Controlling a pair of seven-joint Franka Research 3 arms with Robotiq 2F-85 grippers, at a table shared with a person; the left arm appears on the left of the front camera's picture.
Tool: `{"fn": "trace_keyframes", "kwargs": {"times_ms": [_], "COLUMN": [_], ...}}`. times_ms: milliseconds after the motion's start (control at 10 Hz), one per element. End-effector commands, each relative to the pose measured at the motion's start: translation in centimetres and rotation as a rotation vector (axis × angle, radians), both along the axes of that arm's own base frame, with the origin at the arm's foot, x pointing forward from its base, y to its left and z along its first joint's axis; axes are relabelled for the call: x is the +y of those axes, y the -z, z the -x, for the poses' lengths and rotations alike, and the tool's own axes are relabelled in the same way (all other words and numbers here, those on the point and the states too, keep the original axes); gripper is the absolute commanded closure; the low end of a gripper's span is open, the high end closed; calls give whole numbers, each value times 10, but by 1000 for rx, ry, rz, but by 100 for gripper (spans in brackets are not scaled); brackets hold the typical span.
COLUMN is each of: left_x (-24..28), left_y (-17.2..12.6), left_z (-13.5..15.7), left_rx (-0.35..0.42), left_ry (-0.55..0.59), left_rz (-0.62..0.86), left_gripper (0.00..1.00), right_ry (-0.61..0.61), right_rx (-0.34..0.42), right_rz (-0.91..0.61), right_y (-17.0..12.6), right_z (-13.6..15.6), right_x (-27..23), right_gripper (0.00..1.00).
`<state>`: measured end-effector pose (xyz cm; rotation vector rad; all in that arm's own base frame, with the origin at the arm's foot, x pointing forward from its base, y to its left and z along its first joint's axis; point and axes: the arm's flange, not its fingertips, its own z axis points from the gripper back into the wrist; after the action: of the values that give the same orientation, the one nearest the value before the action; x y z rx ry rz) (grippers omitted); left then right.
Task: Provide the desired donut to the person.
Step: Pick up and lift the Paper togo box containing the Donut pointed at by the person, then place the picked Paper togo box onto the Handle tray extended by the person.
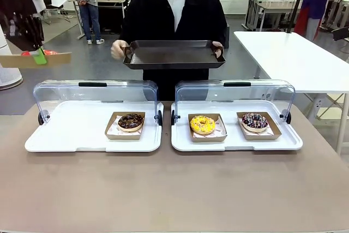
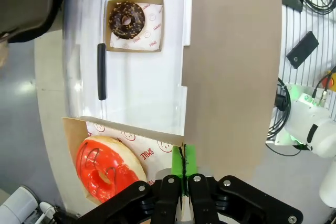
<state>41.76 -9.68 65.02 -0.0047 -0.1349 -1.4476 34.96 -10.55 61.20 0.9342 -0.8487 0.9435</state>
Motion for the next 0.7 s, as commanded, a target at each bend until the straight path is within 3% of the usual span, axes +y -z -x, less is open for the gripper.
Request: {"fn": "trace_keyframes", "kwargs": {"times_ms": [0, 100, 600], "left_x": [-2, 0, 0], "left_y": [0, 0, 0], "left_z": [-11, 0, 0], "left_rx": [-4, 0, 0], "left_ry": [-31, 0, 0], "left_rz": [-9, 0, 0], "left_gripper": [100, 100, 100], "right_ry": [-8, -8, -8], "right_rx": [-17, -17, -17], "right_rz": [-16, -16, -16], "right_y": [-1, -1, -1], "right_z": [-2, -2, -2], "right_x": [0, 0, 0], "right_gripper": [0, 0, 0]}}
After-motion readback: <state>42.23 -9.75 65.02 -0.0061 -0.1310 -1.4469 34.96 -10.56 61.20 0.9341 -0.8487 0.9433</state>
